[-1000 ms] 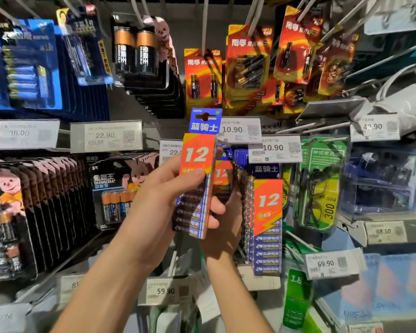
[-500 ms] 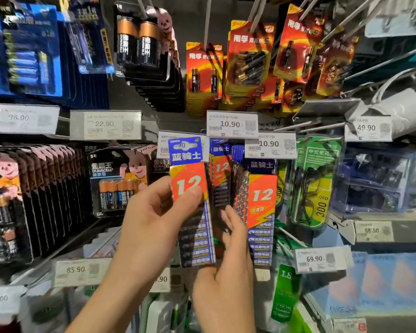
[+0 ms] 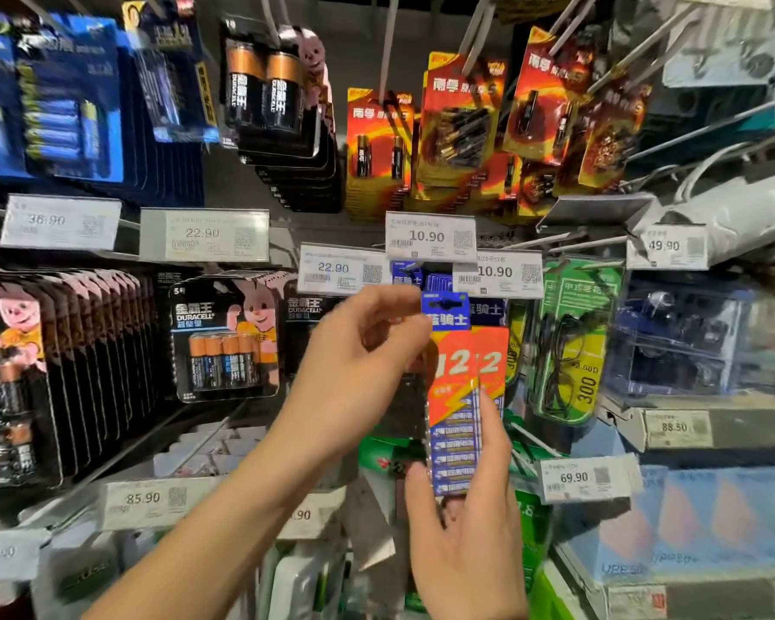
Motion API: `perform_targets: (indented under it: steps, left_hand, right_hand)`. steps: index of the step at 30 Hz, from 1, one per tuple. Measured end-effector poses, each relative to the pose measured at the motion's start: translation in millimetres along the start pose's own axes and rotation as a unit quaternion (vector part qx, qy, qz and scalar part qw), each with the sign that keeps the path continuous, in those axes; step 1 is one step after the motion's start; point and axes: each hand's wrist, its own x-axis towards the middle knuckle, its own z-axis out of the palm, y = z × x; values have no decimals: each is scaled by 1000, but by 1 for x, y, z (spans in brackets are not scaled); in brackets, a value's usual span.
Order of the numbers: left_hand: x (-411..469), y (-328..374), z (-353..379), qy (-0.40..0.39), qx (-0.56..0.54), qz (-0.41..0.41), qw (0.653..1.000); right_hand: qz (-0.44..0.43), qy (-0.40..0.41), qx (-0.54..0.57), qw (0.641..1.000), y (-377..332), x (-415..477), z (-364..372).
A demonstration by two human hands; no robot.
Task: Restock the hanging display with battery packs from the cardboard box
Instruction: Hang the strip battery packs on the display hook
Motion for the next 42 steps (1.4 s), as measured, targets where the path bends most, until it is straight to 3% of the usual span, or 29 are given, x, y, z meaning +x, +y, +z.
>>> perform_targets:
  steps: [13, 18, 24, 30, 42]
  left_hand:
    - [17, 49, -14, -24, 17, 29, 999]
    - [14, 62, -22, -81, -115, -63, 988]
    - [8, 72, -29, -152, -306, -155, 927]
    - [6, 74, -31, -180, -402, -167, 882]
    - [27, 90, -43, -174, -340, -134, 915]
  right_hand:
    - [30, 19, 31, 999, 31, 3, 6]
    - [5, 8, 28, 1000, 28, 5, 13]
    - [-18, -11, -5, 1000, 9, 24, 19]
    - [-50, 17, -77, 996, -11, 44, 32]
    - [-55, 43, -85, 994, -10, 42, 38]
